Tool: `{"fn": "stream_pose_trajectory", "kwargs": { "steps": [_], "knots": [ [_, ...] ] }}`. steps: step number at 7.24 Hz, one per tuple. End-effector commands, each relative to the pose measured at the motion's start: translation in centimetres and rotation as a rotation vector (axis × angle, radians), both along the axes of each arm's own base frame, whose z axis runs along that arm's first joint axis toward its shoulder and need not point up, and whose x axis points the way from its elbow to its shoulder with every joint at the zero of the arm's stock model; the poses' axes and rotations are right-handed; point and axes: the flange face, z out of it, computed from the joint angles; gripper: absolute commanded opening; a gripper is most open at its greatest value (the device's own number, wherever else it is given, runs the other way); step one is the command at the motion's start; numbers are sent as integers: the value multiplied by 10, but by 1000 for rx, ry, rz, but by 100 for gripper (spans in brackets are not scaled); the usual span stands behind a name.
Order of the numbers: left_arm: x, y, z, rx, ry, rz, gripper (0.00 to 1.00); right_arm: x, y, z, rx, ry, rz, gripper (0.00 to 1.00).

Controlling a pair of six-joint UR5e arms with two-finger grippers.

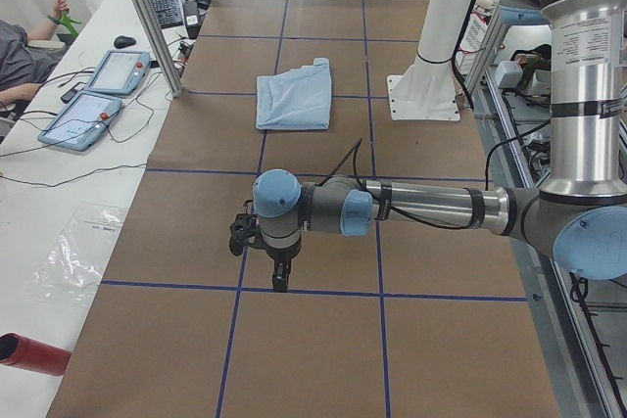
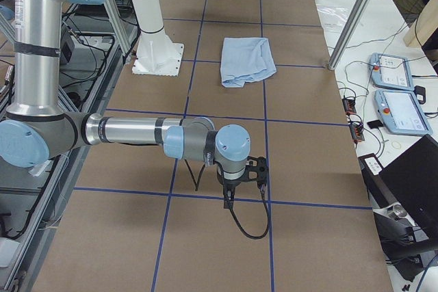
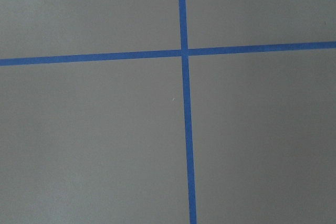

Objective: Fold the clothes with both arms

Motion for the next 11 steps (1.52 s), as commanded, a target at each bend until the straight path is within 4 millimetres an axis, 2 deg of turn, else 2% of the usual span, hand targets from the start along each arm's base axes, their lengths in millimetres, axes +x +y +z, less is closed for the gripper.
{"fn": "stream_pose_trajectory", "kwargs": {
  "steps": [1,6,11],
  "knots": [
    [0,-1,0,0,-1,0,100,0,0,1,-3,0,0,100],
    [0,0,1,0,-1,1,100,0,-1,0,-4,-2,5,100],
    [0,-7,-8,18,-2,1,100,0,-2,-2,-5,-2,9,100]
  ]
}}
